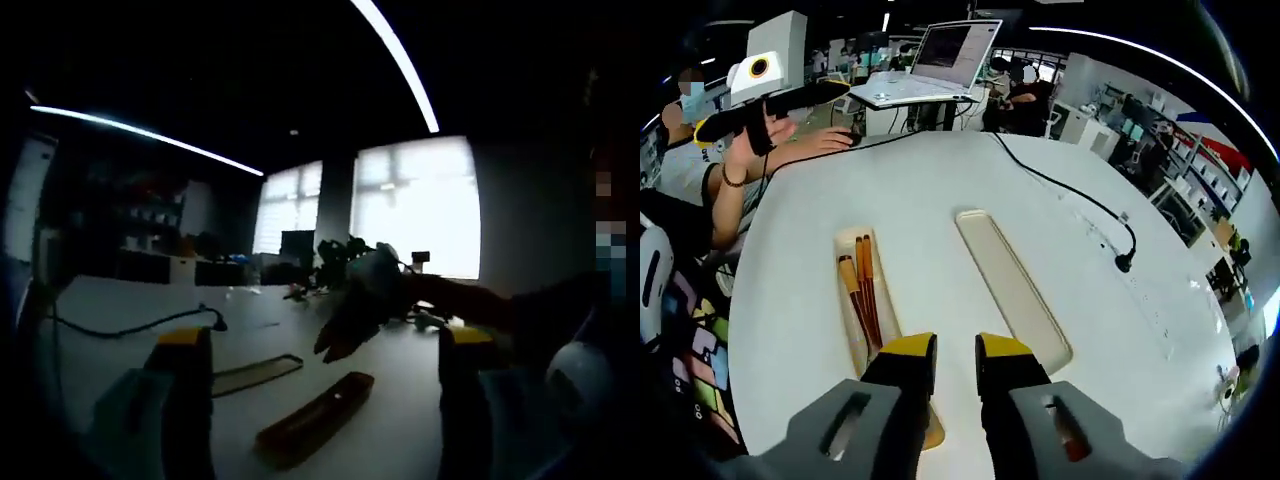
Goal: Arrange the utensils inside the cutlery case until each visible utensil rests in its matching compartment.
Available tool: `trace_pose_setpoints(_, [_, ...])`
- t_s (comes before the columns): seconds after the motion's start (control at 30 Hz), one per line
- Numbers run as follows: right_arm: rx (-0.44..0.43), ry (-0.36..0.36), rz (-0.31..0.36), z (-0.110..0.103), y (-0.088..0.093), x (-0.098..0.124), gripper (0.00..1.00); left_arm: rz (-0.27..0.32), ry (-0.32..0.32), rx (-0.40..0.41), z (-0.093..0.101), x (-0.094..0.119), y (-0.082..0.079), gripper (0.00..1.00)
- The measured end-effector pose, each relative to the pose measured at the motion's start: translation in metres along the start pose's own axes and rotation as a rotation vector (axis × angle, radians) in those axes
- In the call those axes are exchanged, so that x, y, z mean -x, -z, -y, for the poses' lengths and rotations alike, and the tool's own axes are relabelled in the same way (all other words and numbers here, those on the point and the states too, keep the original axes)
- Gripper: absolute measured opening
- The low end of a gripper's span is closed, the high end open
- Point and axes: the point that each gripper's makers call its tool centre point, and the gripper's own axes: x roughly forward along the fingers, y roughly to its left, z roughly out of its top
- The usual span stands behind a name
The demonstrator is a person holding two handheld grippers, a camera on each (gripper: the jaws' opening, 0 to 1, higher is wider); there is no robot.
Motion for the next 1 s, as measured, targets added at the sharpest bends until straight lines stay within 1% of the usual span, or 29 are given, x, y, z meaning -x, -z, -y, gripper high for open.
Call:
trace_pose_setpoints(0.03, [-0.005, 0.006, 0.004, 0.002, 0.001, 0.001, 0.2, -0.019, 0.013, 0.001, -0.002, -0.001, 0.0, 1.0])
trace_pose_setpoints(0.13, [-0.028, 0.031, 0.011, 0.012, 0.007, 0.003, 0.21, -0.019, 0.01, -0.009, -0.012, -0.009, -0.009, 1.0])
trace_pose_setpoints(0.23, [-0.053, 0.048, 0.012, 0.023, 0.015, 0.004, 0.22, -0.085, -0.012, -0.038, -0.024, -0.021, -0.006, 1.0])
trace_pose_setpoints(0.3, [-0.075, 0.061, 0.014, 0.032, 0.022, 0.004, 0.23, -0.111, -0.014, -0.045, -0.028, -0.028, -0.004, 1.0])
trace_pose_setpoints(0.33, [-0.091, 0.076, 0.011, 0.039, 0.027, 0.004, 0.23, -0.135, -0.015, -0.036, -0.03, -0.032, 0.001, 1.0])
trace_pose_setpoints(0.37, [-0.093, 0.116, 0.004, 0.049, 0.031, 0.004, 0.23, -0.16, -0.023, -0.008, -0.033, -0.034, 0.006, 1.0])
trace_pose_setpoints(0.43, [-0.062, 0.18, -0.001, 0.067, 0.039, 0.004, 0.23, -0.179, -0.012, 0.03, -0.035, -0.041, 0.012, 1.0])
trace_pose_setpoints(0.53, [-0.102, 0.193, -0.003, 0.078, 0.05, 0.002, 0.23, -0.208, -0.013, 0.094, -0.04, -0.048, 0.02, 1.0])
trace_pose_setpoints(0.6, [-0.138, 0.187, 0.007, 0.083, 0.057, 0.001, 0.23, -0.228, -0.015, 0.121, -0.045, -0.054, 0.024, 1.0])
trace_pose_setpoints(0.63, [-0.148, 0.187, 0.013, 0.085, 0.061, 0.0, 0.23, -0.242, -0.007, 0.143, -0.045, -0.056, 0.027, 1.0])
trace_pose_setpoints(0.73, [-0.173, 0.206, 0.041, 0.092, 0.068, -0.002, 0.23, -0.288, 0.018, 0.169, -0.044, -0.064, 0.038, 1.0])
trace_pose_setpoints(0.8, [-0.166, 0.203, 0.115, 0.095, 0.063, -0.007, 0.23, -0.325, 0.009, 0.207, -0.049, -0.069, 0.05, 1.0])
trace_pose_setpoints(0.9, [-0.167, 0.202, 0.132, 0.097, 0.066, -0.009, 0.23, -0.358, -0.018, 0.265, -0.062, -0.078, 0.065, 1.0])
trace_pose_setpoints(0.93, [-0.168, 0.2, 0.132, 0.098, 0.067, -0.01, 0.23, -0.375, -0.031, 0.275, -0.069, -0.079, 0.071, 1.0])
trace_pose_setpoints(0.97, [-0.181, 0.206, 0.136, 0.1, 0.068, -0.01, 0.23, -0.376, -0.029, 0.271, -0.071, -0.08, 0.072, 1.0])
trace_pose_setpoints(1.0, [-0.19, 0.213, 0.157, 0.102, 0.067, -0.011, 0.23, -0.374, -0.04, 0.272, -0.077, -0.08, 0.074, 1.0])
